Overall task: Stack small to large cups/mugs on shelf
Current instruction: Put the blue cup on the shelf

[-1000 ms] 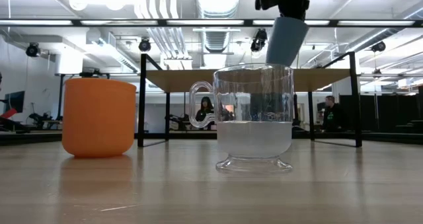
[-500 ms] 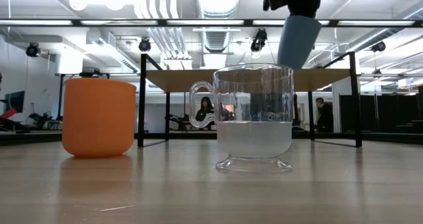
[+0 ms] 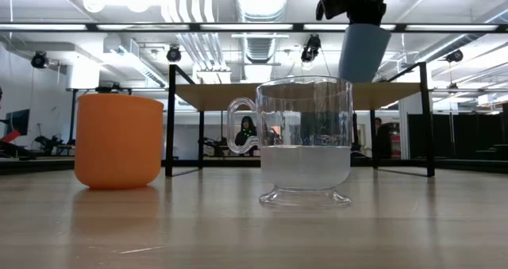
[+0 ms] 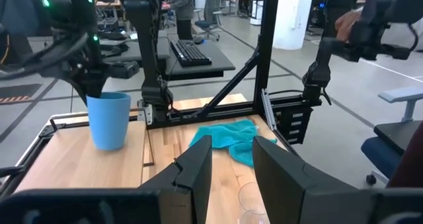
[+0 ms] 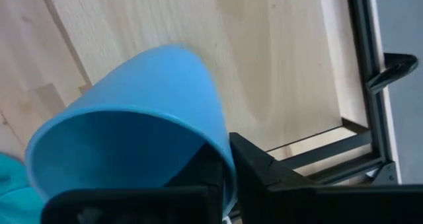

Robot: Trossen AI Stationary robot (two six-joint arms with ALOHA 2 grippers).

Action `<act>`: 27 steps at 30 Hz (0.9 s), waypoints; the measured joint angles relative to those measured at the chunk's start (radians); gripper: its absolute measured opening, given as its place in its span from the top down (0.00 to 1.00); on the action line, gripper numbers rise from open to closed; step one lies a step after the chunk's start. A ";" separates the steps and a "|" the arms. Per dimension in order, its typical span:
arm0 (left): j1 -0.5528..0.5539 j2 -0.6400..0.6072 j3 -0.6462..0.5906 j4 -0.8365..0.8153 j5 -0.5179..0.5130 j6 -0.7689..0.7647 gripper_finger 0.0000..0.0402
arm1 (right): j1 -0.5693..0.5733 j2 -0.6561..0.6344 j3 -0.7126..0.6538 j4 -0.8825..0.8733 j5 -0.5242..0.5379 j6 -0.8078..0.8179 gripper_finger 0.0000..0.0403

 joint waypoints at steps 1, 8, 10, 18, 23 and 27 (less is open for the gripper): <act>0.000 0.002 0.000 -0.001 0.000 0.000 0.76 | 0.000 0.000 0.007 0.001 0.002 -0.001 0.94; 0.000 0.020 0.000 0.000 0.000 0.000 0.76 | 0.000 0.000 0.037 0.004 0.029 -0.003 0.83; 0.000 0.023 0.000 0.000 0.000 0.000 0.76 | 0.000 0.000 0.039 0.005 0.034 0.000 0.81; 0.000 0.011 0.000 0.000 0.001 0.000 0.76 | 0.000 0.000 0.039 0.007 0.036 0.002 0.80; 0.000 0.002 0.000 0.008 0.001 0.000 0.76 | 0.000 0.000 0.040 0.012 0.036 0.003 0.80; 0.000 0.001 0.000 0.009 0.001 0.000 0.76 | 0.000 0.000 0.052 0.015 0.035 0.003 0.80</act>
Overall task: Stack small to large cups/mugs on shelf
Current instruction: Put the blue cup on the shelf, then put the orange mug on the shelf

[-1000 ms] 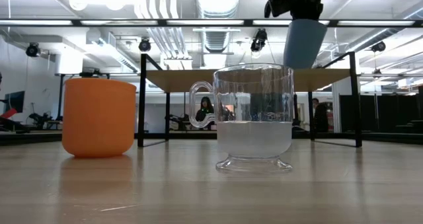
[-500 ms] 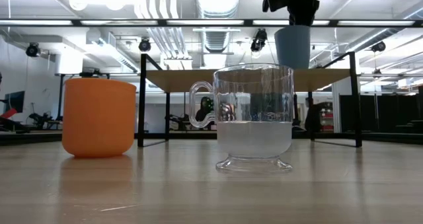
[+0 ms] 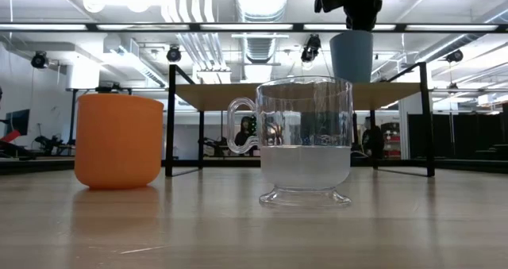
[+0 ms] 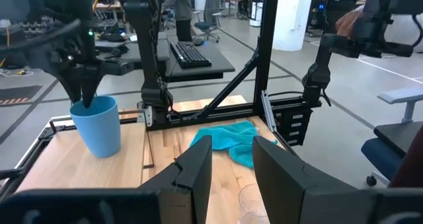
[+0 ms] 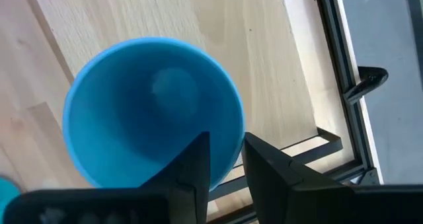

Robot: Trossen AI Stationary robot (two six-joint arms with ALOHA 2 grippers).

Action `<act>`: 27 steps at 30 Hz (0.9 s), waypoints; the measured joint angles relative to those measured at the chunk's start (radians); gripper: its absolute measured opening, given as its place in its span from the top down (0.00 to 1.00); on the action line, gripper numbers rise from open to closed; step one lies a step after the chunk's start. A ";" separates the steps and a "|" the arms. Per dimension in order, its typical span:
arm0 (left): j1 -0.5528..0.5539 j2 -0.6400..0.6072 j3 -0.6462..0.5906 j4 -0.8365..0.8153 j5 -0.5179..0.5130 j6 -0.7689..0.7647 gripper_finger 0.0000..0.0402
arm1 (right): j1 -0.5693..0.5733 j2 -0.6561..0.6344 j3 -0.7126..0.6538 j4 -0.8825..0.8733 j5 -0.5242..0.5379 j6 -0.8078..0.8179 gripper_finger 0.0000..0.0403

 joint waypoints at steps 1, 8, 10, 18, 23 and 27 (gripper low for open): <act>0.000 0.000 0.000 -0.002 0.000 0.000 0.76 | 0.000 0.000 0.008 0.001 0.000 0.001 0.80; 0.000 0.002 0.000 -0.002 0.004 0.000 0.76 | 0.000 0.000 0.116 0.003 -0.008 0.075 0.80; 0.000 0.002 0.000 -0.002 0.005 0.000 0.76 | 0.001 0.000 0.165 0.003 -0.019 0.100 0.80; 0.000 0.002 0.000 -0.002 0.004 0.001 0.76 | 0.055 0.000 0.359 0.000 -0.088 0.106 0.82; 0.000 0.012 0.000 -0.055 0.010 0.001 0.76 | 0.135 -0.002 0.428 0.013 -0.219 0.131 0.84; -0.005 0.048 0.000 -0.139 0.020 -0.024 0.76 | 0.228 -0.002 0.435 0.032 -0.224 0.178 0.84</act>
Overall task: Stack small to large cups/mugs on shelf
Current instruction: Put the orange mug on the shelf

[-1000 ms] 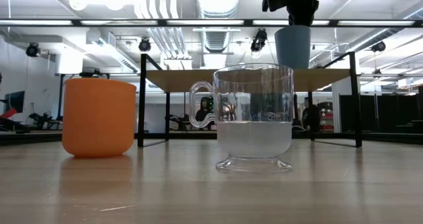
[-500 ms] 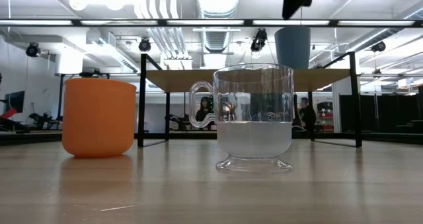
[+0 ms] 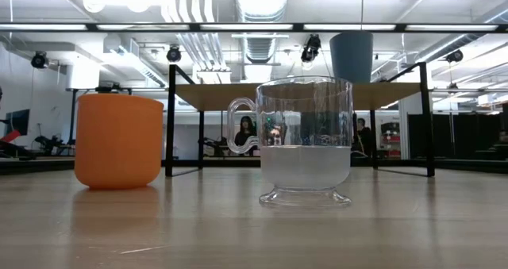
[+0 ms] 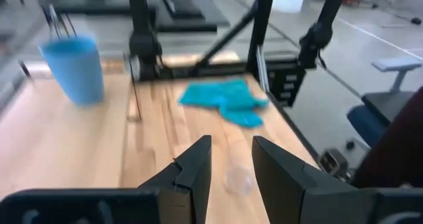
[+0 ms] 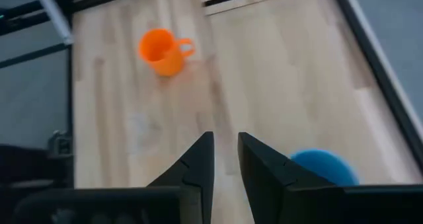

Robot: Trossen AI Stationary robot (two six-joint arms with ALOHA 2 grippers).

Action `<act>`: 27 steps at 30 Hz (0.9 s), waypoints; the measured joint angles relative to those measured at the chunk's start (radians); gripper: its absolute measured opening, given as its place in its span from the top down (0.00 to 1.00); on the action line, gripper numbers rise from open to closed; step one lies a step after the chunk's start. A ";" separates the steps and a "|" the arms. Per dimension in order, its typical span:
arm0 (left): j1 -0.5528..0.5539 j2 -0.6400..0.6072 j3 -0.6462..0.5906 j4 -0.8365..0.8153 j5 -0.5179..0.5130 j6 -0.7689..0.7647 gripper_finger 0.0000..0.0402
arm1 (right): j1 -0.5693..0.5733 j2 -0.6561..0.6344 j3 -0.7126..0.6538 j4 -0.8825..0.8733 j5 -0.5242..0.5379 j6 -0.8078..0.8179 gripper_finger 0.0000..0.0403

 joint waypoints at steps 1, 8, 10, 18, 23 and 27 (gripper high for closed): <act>-0.003 0.010 0.000 -0.012 0.003 -0.009 0.76 | 0.023 0.000 -0.002 0.000 0.000 0.008 0.84; -0.016 0.083 -0.004 -0.009 0.175 -0.033 0.76 | 0.183 0.003 -0.023 0.014 0.000 0.110 0.84; -0.018 0.110 -0.010 0.003 0.251 -0.086 0.76 | 0.222 0.003 -0.029 0.024 0.001 0.115 0.84; -0.020 0.225 -0.020 0.025 0.287 -0.447 0.76 | 0.315 0.003 -0.080 0.113 0.003 0.112 0.85; -0.020 0.296 -0.018 0.029 0.288 -0.473 0.76 | 0.333 0.003 -0.131 0.159 0.003 0.112 0.84; -0.019 0.350 -0.018 0.028 0.367 -0.475 0.76 | 0.334 0.003 -0.172 0.172 0.003 0.112 0.85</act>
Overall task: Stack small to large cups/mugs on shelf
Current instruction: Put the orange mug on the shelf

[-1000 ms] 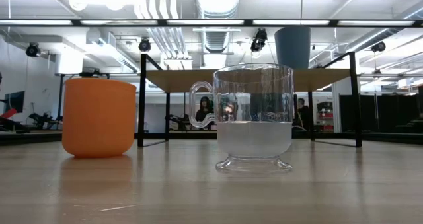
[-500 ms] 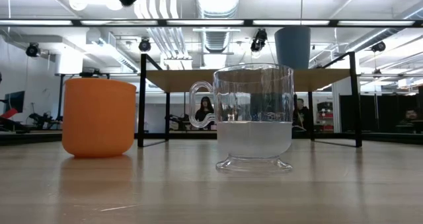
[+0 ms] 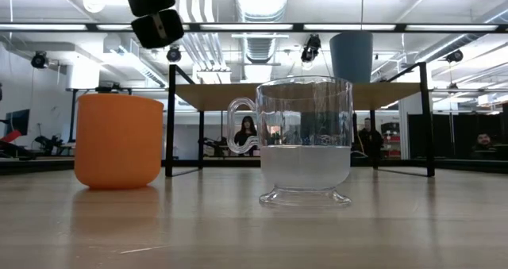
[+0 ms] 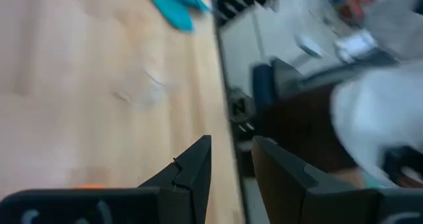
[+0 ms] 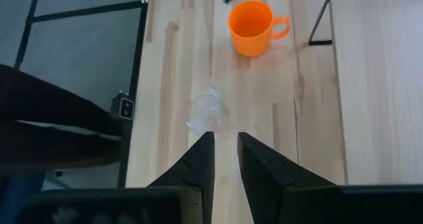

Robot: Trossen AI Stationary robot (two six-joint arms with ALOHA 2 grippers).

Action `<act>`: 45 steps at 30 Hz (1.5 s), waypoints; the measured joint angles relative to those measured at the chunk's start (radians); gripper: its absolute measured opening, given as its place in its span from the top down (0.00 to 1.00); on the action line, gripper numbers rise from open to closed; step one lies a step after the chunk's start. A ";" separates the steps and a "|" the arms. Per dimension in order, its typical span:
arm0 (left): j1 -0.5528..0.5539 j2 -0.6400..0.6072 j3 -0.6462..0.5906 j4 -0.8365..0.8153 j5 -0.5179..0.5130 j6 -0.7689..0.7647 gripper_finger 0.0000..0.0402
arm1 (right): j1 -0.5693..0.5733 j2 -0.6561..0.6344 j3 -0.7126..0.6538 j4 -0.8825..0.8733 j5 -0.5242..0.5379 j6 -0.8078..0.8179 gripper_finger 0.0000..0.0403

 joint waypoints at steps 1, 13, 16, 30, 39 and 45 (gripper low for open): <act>0.000 0.014 0.000 0.001 0.035 -0.001 0.76 | 0.000 0.000 -0.009 0.001 0.000 0.000 0.85; -0.020 0.057 0.013 0.002 0.030 -0.098 0.76 | 0.002 0.000 -0.118 0.003 0.000 0.000 0.84; -0.026 0.031 0.014 -0.037 -0.048 -0.103 0.76 | 0.002 0.000 -0.145 0.003 0.000 -0.001 0.85; -0.152 0.034 0.019 -0.305 -0.349 -0.131 0.76 | 0.002 0.000 -0.283 0.003 0.000 -0.005 0.85; -0.193 0.178 0.032 -0.300 -0.354 -0.154 0.76 | 0.002 -0.001 -0.303 0.012 0.000 -0.005 0.84; -0.192 0.261 0.042 -0.300 -0.354 -0.154 0.76 | 0.002 -0.001 -0.303 0.061 0.000 -0.002 0.84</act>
